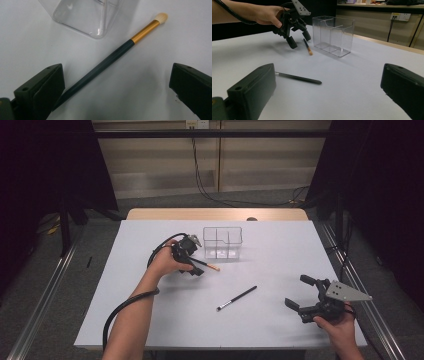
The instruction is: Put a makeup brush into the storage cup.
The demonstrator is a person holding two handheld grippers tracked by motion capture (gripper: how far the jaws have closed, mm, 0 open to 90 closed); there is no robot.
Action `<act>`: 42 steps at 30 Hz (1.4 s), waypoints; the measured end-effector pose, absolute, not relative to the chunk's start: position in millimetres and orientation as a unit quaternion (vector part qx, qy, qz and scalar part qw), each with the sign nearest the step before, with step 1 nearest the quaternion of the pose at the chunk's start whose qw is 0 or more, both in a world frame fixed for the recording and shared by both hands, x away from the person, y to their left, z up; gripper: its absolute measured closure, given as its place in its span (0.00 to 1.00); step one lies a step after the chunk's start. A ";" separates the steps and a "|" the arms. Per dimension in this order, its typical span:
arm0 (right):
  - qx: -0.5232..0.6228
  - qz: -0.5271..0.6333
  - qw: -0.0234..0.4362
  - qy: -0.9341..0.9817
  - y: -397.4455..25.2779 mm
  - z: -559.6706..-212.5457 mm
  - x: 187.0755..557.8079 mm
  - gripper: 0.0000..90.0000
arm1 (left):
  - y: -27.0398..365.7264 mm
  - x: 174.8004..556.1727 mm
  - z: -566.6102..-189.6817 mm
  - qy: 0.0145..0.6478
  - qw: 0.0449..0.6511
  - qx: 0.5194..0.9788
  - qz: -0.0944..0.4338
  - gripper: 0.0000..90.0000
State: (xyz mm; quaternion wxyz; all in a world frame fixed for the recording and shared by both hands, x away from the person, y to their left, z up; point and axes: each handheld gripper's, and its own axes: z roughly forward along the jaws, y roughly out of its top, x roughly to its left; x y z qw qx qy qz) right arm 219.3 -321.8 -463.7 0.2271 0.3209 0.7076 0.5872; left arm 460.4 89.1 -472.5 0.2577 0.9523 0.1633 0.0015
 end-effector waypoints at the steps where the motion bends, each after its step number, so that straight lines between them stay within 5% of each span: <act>1: 0.322 0.587 0.227 0.708 -322.0 -463.8 219.4 0.00 | 89.5 460.5 -471.9 0.165 0.259 0.952 0.005 0.00; 42: 0.320 0.585 0.225 0.711 -321.0 -464.9 220.6 0.00 | 82.0 456.1 -473.1 0.137 0.263 0.955 0.012 0.11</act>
